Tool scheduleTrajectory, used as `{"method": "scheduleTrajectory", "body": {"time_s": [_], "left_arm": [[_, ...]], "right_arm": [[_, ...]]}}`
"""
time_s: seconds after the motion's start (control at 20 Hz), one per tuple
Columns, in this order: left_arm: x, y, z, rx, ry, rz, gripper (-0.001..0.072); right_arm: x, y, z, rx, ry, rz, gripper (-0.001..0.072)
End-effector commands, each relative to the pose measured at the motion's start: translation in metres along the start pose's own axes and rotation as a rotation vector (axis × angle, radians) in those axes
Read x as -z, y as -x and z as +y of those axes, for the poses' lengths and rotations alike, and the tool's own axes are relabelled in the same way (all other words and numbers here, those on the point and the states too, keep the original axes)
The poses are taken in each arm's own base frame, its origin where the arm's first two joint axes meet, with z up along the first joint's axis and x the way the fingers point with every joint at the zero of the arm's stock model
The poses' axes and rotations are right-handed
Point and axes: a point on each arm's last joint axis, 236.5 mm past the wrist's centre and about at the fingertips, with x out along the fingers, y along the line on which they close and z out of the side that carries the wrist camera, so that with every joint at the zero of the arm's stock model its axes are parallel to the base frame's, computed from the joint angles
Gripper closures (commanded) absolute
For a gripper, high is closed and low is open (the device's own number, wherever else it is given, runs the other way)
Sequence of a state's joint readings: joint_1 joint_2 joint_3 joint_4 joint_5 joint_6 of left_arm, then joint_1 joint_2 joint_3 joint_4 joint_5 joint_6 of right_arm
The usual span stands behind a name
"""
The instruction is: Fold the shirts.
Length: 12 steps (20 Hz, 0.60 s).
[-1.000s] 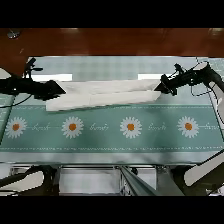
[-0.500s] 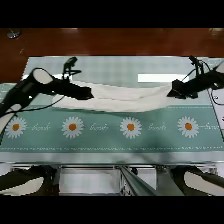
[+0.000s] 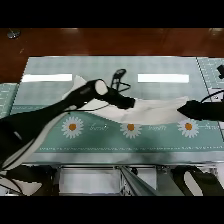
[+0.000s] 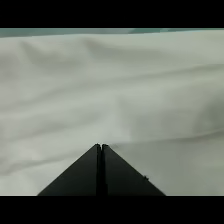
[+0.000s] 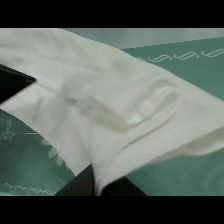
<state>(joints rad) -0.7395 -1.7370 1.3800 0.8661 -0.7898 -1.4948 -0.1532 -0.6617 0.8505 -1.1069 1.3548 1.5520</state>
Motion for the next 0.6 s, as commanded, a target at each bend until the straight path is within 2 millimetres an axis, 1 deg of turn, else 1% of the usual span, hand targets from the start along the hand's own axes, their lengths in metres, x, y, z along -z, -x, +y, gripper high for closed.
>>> {"method": "scheduleTrajectory", "body": {"time_s": [0.0, 0.05, 0.1, 0.15, 0.2, 0.25, 0.3, 0.35, 0.45, 0.55], "left_arm": [[0.055, -0.053, -0.053, 0.044, -0.035, 0.166, 0.0689], [0.074, -0.061, -0.07, 0.072, -0.051, 0.225, 0.0689], [0.086, -0.064, -0.084, 0.094, -0.085, 0.263, 0.0688], [0.092, -0.062, -0.095, 0.113, -0.139, 0.284, 0.0688], [0.086, -0.055, -0.1, 0.126, -0.166, 0.283, 0.0689], [0.073, -0.046, -0.1, 0.134, -0.164, 0.276, 0.0688], [0.054, -0.033, -0.092, 0.135, -0.152, 0.259, 0.0689], [0.034, -0.019, -0.079, 0.128, -0.133, 0.237, 0.0689], [-0.007, 0.02, -0.035, 0.093, -0.075, 0.186, 0.0689], [-0.039, 0.073, 0.016, 0.044, -0.006, 0.133, 0.069]], "right_arm": [[0.008, 0.02, 0.029, -0.092, 0.0, -0.054, 0.0679], [0.005, 0.023, 0.036, -0.117, 0.001, -0.062, 0.0679], [0.001, 0.026, 0.04, -0.13, 0.003, -0.08, 0.0678], [-0.001, 0.027, 0.041, -0.132, 0.006, -0.086, 0.0679], [0.0, 0.027, 0.042, -0.132, 0.005, -0.084, 0.0679], [0.001, 0.027, 0.042, -0.133, 0.005, -0.077, 0.0679], [0.003, 0.027, 0.042, -0.134, 0.005, -0.07, 0.0679], [0.004, 0.027, 0.042, -0.135, 0.006, -0.068, 0.0679], [0.003, 0.027, 0.046, -0.154, 0.003, -0.07, 0.0679], [0.0, 0.025, 0.058, -0.207, 0.003, -0.064, 0.0679]]}}
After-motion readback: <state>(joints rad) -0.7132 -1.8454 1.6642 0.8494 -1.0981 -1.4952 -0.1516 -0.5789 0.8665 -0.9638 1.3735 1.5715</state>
